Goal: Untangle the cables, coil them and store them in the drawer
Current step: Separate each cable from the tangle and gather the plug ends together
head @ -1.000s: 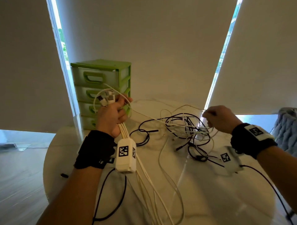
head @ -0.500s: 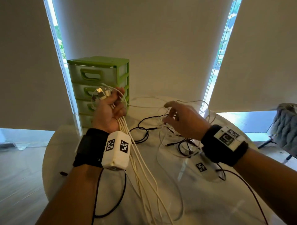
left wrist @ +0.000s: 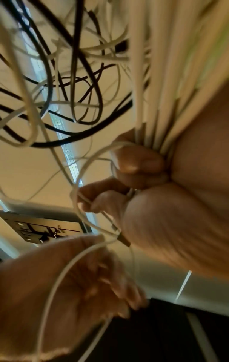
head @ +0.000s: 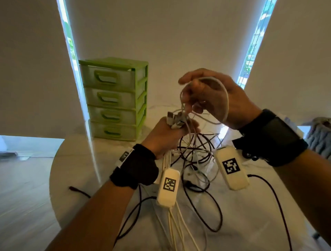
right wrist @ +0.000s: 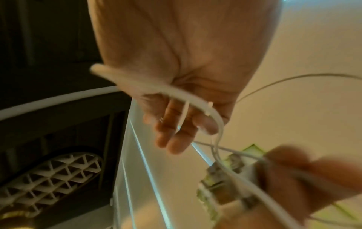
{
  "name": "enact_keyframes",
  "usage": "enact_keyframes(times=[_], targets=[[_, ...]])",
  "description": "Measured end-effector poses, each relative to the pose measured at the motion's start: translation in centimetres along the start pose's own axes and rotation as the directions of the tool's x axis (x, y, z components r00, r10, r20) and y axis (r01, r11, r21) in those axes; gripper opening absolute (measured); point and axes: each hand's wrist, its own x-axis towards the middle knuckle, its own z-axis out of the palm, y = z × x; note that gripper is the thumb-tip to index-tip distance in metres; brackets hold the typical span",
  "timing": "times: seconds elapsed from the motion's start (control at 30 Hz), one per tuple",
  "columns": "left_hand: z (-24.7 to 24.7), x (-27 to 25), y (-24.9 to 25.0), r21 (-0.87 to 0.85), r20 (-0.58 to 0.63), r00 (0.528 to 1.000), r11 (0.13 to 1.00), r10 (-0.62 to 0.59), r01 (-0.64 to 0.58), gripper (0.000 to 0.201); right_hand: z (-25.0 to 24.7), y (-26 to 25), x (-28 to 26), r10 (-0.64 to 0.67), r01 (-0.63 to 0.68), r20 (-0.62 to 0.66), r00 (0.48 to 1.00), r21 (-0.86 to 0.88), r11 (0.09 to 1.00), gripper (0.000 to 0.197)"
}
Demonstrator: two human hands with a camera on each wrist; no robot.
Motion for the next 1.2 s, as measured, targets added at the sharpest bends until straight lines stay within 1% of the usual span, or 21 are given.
enact_keyframes(times=[0.07,0.13,0.2,0.23,0.27,0.3,0.37,0.43,0.5,0.6,0.63,0.67,0.7,0.77,0.83,0.9,0.93,1.0,1.07,1.13,1.2], targets=[[-0.5,0.3,-0.4,-0.042,-0.095,0.995,0.999,0.000,-0.004,0.030,0.0,1.7,-0.6,0.102,-0.118,-0.114,0.988,-0.143,0.983,0.034],[-1.0,0.6,-0.6,-0.115,-0.189,0.981,0.993,-0.043,0.022,0.033,0.3,4.5,-1.9,0.302,-0.314,-0.090,0.949,-0.347,0.884,0.060],[-1.5,0.9,-0.3,-0.255,-0.180,0.982,0.967,-0.065,0.017,0.029,0.5,7.3,-3.9,0.553,-0.452,0.006,0.833,-0.569,0.687,0.078],[-1.7,0.9,0.2,-0.312,-0.182,0.981,0.950,-0.059,-0.001,0.026,0.1,8.7,-4.9,0.628,-0.456,0.011,0.778,-0.678,0.576,0.074],[-2.2,1.0,0.4,-0.332,-0.220,0.974,0.943,-0.052,-0.024,0.023,-0.6,9.8,-5.7,0.650,-0.431,-0.023,0.760,-0.766,0.476,0.061],[-2.8,1.1,0.6,-0.335,-0.271,0.962,0.941,-0.046,-0.049,0.021,-1.7,10.9,-6.3,0.626,-0.407,-0.088,0.775,-0.826,0.389,0.045],[-4.3,1.5,0.6,-0.343,-0.364,0.930,0.935,-0.047,-0.087,0.025,-4.3,12.1,-7.2,0.526,-0.462,-0.256,0.811,-0.832,0.308,0.026],[-5.9,2.0,0.8,-0.391,-0.440,0.896,0.912,-0.064,-0.127,0.030,-7.0,12.4,-7.5,0.461,-0.565,-0.401,0.792,-0.766,0.306,0.022],[-7.3,2.5,1.4,-0.428,-0.473,0.880,0.885,-0.045,-0.185,0.025,-9.2,12.2,-7.8,0.449,-0.635,-0.488,0.749,-0.722,0.275,0.022],[-7.8,3.1,2.4,-0.419,-0.458,0.889,0.881,0.004,-0.220,0.024,-11.0,11.8,-8.4,0.565,-0.651,-0.467,0.681,-0.739,0.174,0.023],[-7.7,3.4,2.7,-0.389,-0.439,0.898,0.900,0.008,-0.198,0.021,-11.1,11.6,-8.6,0.613,-0.649,-0.434,0.660,-0.740,0.175,0.029],[-7.4,3.6,2.9,-0.346,-0.412,0.911,0.924,0.007,-0.164,0.019,-10.9,11.1,-8.5,0.633,-0.642,-0.398,0.663,-0.737,0.209,0.039],[-6.9,3.8,3.2,-0.312,-0.372,0.928,0.940,0.011,-0.136,0.019,-10.4,10.4,-8.2,0.616,-0.625,-0.370,0.695,-0.734,0.265,0.045],[-5.8,4.2,3.9,-0.297,-0.285,0.958,0.946,0.041,-0.129,0.020,-8.7,8.5,-6.9,0.501,-0.556,-0.323,0.803,-0.710,0.433,0.048],[-4.7,4.5,4.9,-0.333,-0.229,0.971,0.932,0.070,-0.145,0.020,-6.0,6.7,-5.2,0.457,-0.484,-0.233,0.858,-0.662,0.572,0.044],[-3.9,4.5,5.7,-0.353,-0.193,0.975,0.920,0.107,-0.171,0.019,-3.6,5.8,-3.6,0.488,-0.463,-0.155,0.859,-0.643,0.610,0.039],[-3.7,4.5,6.0,-0.357,-0.183,0.975,0.915,0.127,-0.186,0.018,-3.0,5.7,-2.9,0.480,-0.464,-0.163,0.862,-0.634,0.619,0.037],[-3.5,4.4,6.2,-0.385,-0.192,0.971,0.900,0.140,-0.206,0.016,-2.4,5.7,-1.7,0.413,-0.470,-0.245,0.877,-0.611,0.637,0.029],[-3.5,4.3,6.0,-0.438,-0.212,0.967,0.871,0.142,-0.224,0.016,-2.3,5.5,-0.8,0.326,-0.474,-0.344,0.881,-0.642,0.602,0.022],[-3.5,4.1,6.1,-0.470,-0.230,0.962,0.848,0.149,-0.244,0.017,-2.5,5.2,-0.3,0.237,-0.479,-0.427,0.872,-0.653,0.586,0.026],[-3.5,4.1,6.1,-0.479,-0.234,0.961,0.842,0.149,-0.247,0.016,-3.0,5.2,0.0,0.261,-0.498,-0.441,0.859,-0.598,0.628,0.024]])
